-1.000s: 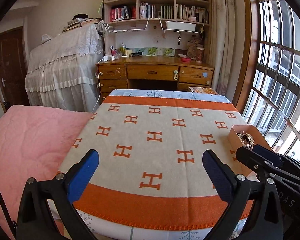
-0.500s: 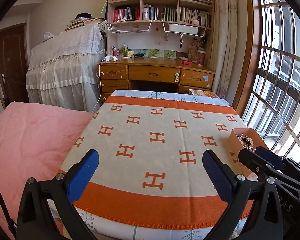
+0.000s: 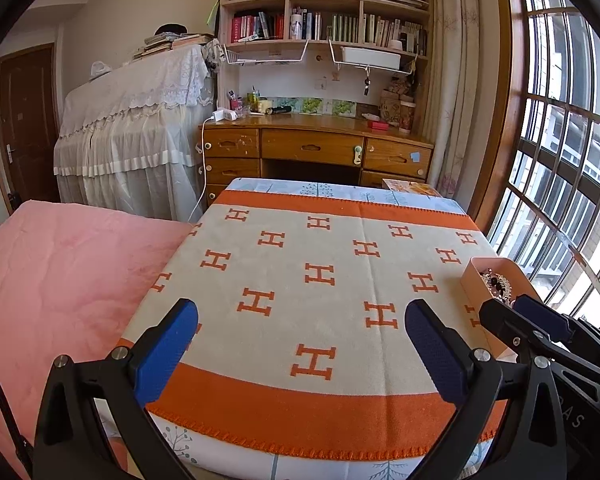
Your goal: Organize jewelry
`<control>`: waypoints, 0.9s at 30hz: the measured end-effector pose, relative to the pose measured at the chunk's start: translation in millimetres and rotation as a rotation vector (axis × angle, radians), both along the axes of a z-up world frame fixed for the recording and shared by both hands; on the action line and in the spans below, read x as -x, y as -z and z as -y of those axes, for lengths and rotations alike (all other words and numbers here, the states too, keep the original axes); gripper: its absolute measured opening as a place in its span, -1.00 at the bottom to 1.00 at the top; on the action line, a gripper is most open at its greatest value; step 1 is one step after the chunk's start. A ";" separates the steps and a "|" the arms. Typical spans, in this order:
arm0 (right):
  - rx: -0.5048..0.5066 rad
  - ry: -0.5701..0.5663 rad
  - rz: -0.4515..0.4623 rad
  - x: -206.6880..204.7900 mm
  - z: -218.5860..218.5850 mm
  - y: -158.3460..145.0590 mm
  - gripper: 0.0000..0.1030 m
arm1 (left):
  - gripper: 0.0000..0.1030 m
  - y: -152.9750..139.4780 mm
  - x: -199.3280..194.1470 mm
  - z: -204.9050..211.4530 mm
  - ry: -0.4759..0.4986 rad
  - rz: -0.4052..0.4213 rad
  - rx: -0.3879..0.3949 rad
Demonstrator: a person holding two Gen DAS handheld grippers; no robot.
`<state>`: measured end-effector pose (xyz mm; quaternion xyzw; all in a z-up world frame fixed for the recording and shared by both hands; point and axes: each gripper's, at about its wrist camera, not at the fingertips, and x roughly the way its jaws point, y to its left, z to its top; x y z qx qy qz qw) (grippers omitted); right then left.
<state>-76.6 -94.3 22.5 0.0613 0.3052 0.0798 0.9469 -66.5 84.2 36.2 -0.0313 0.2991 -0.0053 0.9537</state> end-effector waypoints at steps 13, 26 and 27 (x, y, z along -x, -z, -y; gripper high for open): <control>0.003 0.006 -0.005 -0.6 5.4 1.1 -0.02 | 0.99 6.0 -0.7 -0.5 0.006 -0.006 0.006; 0.006 0.006 -0.002 -0.4 8.5 1.4 -0.02 | 0.99 7.3 -0.7 -0.7 0.005 -0.002 0.006; 0.005 0.006 -0.002 -0.5 7.9 1.4 -0.02 | 0.99 8.1 -1.3 0.2 0.004 -0.002 0.006</control>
